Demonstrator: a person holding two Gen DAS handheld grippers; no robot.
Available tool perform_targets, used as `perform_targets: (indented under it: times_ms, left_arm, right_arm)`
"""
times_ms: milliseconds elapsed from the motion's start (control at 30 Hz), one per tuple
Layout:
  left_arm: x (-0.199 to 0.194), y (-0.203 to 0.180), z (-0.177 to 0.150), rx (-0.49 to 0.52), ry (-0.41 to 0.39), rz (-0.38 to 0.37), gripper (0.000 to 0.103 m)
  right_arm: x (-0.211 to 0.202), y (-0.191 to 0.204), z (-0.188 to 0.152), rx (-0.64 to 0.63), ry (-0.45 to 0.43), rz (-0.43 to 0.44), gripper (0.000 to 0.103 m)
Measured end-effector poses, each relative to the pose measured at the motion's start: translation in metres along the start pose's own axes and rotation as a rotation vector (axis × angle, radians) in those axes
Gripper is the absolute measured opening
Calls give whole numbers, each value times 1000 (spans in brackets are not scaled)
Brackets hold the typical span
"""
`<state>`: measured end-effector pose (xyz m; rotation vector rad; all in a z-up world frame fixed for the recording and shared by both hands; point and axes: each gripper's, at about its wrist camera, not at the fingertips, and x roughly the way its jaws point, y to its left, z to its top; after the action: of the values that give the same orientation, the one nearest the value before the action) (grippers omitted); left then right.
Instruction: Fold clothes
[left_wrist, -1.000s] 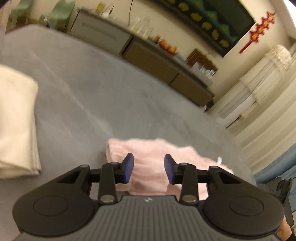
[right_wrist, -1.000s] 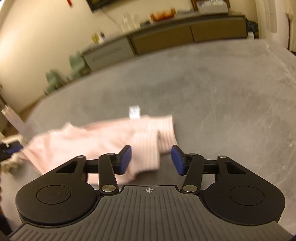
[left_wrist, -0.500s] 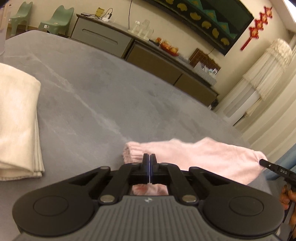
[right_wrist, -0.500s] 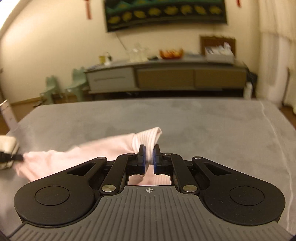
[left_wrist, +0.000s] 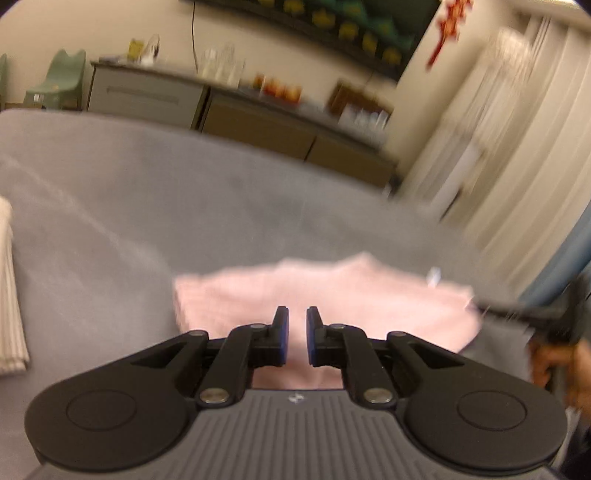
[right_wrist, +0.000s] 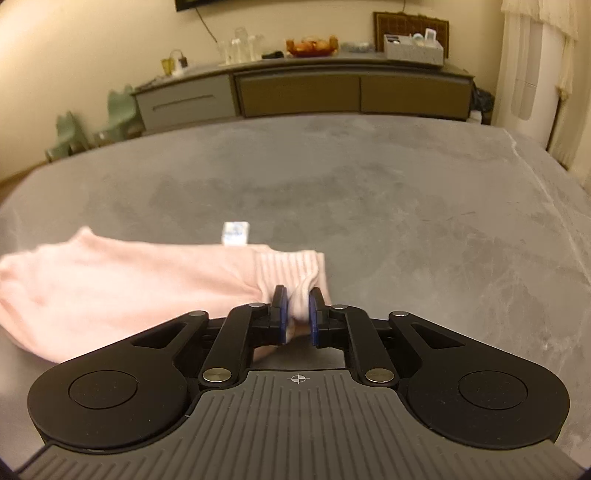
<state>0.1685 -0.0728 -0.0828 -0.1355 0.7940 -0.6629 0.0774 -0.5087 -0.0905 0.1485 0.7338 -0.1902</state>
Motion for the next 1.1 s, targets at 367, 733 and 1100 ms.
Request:
perform_targets:
  times_ms: [367, 733, 1100]
  left_arm:
    - [6, 0, -6, 5, 48, 25, 16]
    - [16, -37, -13, 139, 58, 120, 35]
    - [12, -73, -19, 177, 73, 214, 57]
  right_arm:
    - [-6, 62, -16, -211, 11, 60, 41]
    - [-15, 52, -25, -199, -39, 34, 53]
    - [-27, 42, -23, -164, -47, 11, 57]
